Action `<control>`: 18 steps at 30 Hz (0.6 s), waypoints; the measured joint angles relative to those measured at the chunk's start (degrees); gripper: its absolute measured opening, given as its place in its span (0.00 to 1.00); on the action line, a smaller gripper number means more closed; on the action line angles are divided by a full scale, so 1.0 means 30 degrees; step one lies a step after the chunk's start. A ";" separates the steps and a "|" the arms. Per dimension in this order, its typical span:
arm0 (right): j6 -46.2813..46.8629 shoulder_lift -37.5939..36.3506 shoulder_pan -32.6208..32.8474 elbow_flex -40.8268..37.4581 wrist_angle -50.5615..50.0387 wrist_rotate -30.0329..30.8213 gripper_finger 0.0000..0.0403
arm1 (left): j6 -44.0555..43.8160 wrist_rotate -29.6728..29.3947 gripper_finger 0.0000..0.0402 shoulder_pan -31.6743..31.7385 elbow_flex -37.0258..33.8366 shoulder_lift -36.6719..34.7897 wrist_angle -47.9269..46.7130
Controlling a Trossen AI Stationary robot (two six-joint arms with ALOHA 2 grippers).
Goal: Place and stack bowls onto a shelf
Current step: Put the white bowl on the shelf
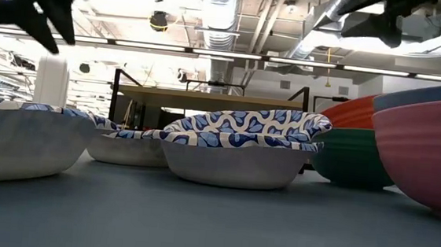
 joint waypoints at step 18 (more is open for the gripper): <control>-0.0479 0.1179 0.0080 0.2494 -0.3669 0.0894 0.64 | 0.3667 0.4262 0.44 0.5749 -0.2795 0.5928 0.9382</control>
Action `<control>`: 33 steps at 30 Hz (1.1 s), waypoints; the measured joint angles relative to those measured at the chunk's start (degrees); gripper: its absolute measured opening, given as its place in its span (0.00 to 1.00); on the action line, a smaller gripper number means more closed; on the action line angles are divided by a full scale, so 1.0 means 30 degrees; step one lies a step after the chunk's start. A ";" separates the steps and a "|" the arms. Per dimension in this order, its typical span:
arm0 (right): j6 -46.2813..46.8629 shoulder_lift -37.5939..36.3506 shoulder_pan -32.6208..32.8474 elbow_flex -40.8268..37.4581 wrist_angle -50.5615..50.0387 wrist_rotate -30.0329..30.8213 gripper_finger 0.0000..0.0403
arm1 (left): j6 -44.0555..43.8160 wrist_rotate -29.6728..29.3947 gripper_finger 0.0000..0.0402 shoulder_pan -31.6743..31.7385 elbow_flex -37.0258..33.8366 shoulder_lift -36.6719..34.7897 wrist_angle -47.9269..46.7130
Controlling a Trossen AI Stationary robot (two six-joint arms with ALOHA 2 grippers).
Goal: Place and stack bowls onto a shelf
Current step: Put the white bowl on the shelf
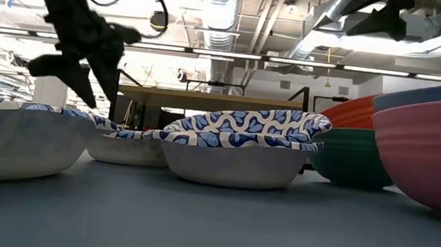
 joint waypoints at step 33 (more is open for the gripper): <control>-0.0359 0.0197 -0.3123 -0.0015 -0.1707 0.1217 0.64 | 0.1411 0.5801 0.00 0.2010 0.0000 0.4546 0.1557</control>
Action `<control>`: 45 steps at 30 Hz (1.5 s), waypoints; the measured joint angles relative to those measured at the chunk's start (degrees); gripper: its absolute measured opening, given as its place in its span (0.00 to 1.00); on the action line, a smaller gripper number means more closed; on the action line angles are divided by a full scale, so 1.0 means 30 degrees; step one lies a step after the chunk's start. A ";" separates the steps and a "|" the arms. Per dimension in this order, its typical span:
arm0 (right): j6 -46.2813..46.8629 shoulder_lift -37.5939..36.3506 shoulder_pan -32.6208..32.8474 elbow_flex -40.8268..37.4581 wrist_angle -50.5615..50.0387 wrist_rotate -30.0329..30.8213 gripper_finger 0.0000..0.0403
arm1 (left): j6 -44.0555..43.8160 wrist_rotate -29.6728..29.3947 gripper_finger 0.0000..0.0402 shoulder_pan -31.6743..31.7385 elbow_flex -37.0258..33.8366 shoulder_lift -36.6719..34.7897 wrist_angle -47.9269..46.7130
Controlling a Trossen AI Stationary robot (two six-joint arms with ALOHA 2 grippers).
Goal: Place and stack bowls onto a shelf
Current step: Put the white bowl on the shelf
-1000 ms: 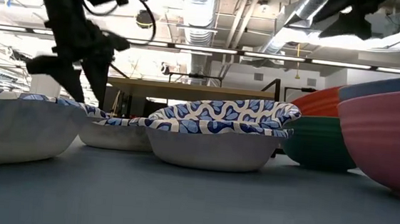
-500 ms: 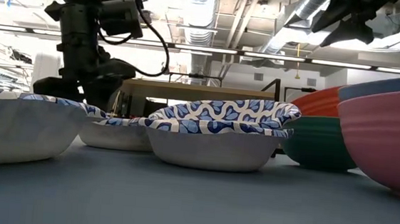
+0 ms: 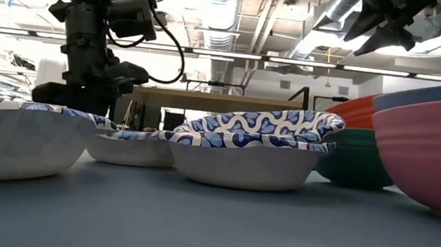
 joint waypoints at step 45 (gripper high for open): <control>-0.0722 0.1747 -0.0732 -0.0022 0.0014 -0.0408 0.64 | 0.4133 0.0310 0.00 0.9608 1.0119 -0.4395 -0.5817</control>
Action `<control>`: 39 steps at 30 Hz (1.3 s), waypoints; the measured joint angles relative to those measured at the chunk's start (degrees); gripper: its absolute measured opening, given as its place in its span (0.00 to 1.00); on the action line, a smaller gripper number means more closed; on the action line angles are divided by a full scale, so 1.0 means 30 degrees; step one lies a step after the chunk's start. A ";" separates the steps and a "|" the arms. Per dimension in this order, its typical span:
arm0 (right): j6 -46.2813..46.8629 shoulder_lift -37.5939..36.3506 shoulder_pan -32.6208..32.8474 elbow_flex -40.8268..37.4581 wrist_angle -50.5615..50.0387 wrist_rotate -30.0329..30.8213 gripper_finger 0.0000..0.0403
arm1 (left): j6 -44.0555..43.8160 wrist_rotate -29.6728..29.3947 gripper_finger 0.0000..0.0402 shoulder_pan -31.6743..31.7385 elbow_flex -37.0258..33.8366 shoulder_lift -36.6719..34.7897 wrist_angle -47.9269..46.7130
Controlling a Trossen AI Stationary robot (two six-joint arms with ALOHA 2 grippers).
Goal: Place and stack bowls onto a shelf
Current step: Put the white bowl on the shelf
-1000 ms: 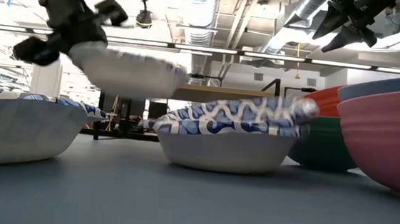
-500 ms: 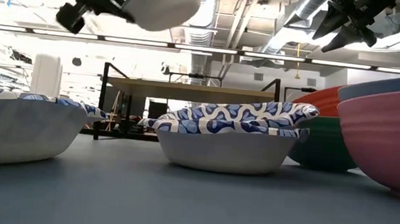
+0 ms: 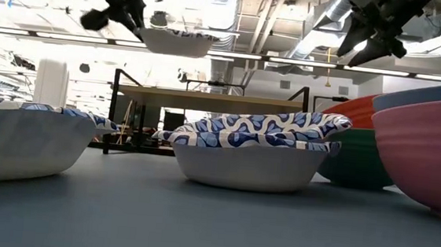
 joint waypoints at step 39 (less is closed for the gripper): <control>0.0051 0.0084 0.0000 0.0000 -0.0017 -0.1172 0.64 | 0.9652 0.1565 0.31 0.5814 0.3564 0.7704 -0.1712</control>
